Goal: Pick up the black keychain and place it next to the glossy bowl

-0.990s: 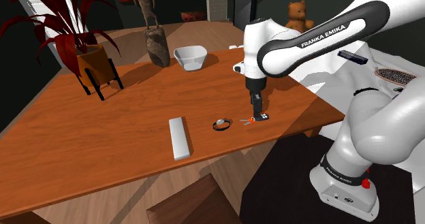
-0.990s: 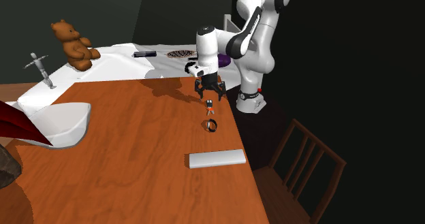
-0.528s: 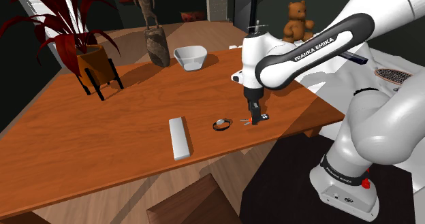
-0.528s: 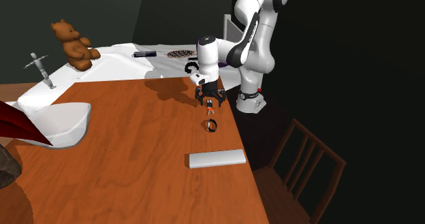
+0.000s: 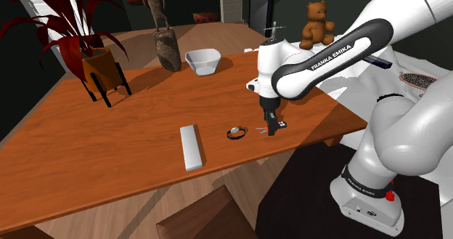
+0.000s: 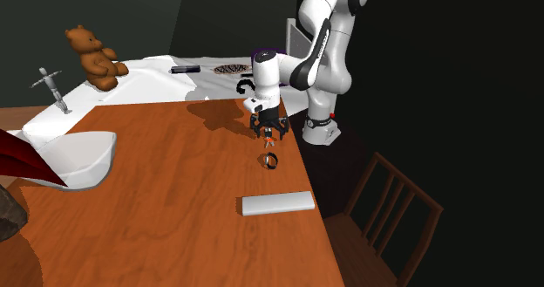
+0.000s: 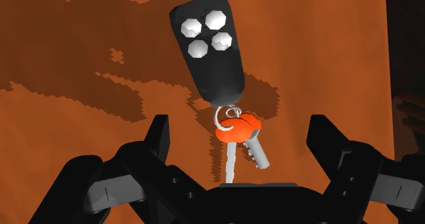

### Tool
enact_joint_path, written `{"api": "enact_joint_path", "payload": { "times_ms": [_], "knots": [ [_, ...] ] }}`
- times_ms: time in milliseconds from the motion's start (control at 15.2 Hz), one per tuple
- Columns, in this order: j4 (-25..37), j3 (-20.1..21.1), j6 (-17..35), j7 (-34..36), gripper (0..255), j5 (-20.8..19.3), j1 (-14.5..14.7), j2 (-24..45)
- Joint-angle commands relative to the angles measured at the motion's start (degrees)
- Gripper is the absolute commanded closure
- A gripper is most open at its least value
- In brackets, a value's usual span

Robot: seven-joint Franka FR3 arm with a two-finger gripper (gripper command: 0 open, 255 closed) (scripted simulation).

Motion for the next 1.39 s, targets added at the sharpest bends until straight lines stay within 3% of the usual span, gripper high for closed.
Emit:
{"api": "enact_joint_path", "payload": {
  "times_ms": [0,66,660,1320],
  "knots": [
    [0.0,0.0,0.0,0.0,0,0.0,0.0,0.0],
    [0.0,0.0,0.0,0.0,255,0.0,0.0,0.0],
    [0.0,0.0,0.0,0.0,255,0.0,0.0,0.0],
    [4.3,0.3,-9.7,-0.1,255,0.2,0.0,-5.4]
  ]
}}
